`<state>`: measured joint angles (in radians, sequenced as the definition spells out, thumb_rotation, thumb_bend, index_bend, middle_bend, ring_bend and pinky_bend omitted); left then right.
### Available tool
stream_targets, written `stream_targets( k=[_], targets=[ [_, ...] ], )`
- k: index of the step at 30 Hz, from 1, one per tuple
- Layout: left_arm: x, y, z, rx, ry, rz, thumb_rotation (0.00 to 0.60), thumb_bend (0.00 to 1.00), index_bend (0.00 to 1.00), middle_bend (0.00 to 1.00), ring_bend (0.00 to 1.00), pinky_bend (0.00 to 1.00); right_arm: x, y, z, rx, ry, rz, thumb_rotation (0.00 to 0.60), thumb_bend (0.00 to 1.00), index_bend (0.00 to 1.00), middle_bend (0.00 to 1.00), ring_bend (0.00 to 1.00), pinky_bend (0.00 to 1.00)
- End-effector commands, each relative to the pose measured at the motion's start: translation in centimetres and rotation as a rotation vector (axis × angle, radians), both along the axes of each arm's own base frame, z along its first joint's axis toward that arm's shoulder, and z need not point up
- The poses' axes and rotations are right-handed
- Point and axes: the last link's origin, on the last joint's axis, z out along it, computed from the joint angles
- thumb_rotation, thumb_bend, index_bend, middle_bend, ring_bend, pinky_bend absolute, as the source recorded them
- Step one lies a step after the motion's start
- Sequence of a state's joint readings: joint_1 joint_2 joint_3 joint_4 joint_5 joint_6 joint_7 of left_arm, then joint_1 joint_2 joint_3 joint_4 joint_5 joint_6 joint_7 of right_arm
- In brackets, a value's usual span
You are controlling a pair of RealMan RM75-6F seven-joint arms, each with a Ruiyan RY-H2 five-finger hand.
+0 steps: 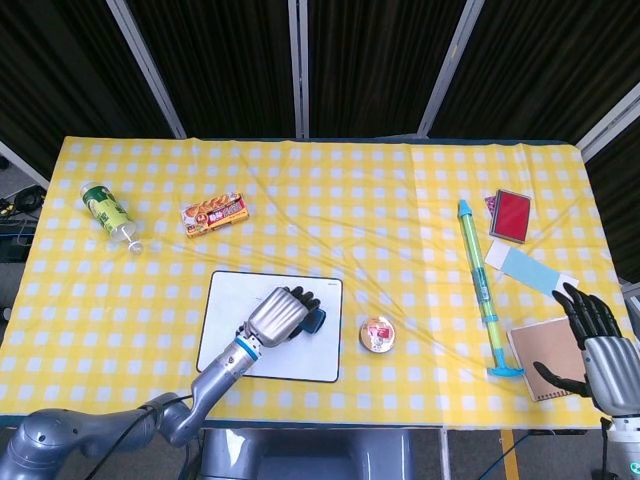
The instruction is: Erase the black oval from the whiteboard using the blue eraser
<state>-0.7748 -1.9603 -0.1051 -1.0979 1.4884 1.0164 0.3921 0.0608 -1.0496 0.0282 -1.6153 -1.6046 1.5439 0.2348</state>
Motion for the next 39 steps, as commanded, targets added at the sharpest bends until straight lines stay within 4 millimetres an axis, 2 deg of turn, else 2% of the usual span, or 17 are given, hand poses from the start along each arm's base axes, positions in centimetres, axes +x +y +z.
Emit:
stream_targets(
  k=[1, 10, 15, 24, 28, 39],
  targets=[
    [-0.1, 0.3, 0.1, 0.013, 0.005, 0.003, 0.6, 0.61, 0.82, 0.63, 0.53, 0.63, 0.0, 0.1, 0.0, 0.0, -0.001, 0.001, 0.6, 0.06, 0.0, 0.0, 0.0, 0.0],
    [-2.2, 1.7, 1.1, 0.059, 0.039, 0.033, 0.6, 0.61, 0.82, 0.63, 0.53, 0.63, 0.2, 0.2, -0.2, 0.005, 0.008, 0.01, 0.6, 0.06, 0.0, 0.0, 0.0, 0.0],
    [-5.0, 3.0, 2.7, 0.111, 0.103, 0.051, 0.6, 0.61, 0.82, 0.63, 0.53, 0.63, 0.2, 0.3, -0.1, 0.004, 0.001, 0.011, 0.6, 0.06, 0.0, 0.0, 0.0, 0.0],
    [-7.5, 3.7, 4.1, 0.134, 0.115, 0.089, 0.6, 0.61, 0.82, 0.63, 0.53, 0.63, 0.4, 0.4, -0.3, 0.008, 0.004, 0.017, 0.6, 0.06, 0.0, 0.0, 0.0, 0.0],
    [-7.6, 3.5, 4.0, 0.126, 0.102, 0.095, 0.6, 0.61, 0.82, 0.63, 0.53, 0.63, 0.5, 0.4, -0.3, 0.007, 0.006, 0.019, 0.6, 0.06, 0.0, 0.0, 0.0, 0.0],
    [-4.7, 1.4, 2.3, 0.057, 0.039, 0.046, 0.6, 0.61, 0.82, 0.63, 0.53, 0.63, 0.5, 0.4, -0.1, 0.005, -0.003, 0.018, 0.6, 0.06, 0.0, 0.0, 0.0, 0.0]
  ],
)
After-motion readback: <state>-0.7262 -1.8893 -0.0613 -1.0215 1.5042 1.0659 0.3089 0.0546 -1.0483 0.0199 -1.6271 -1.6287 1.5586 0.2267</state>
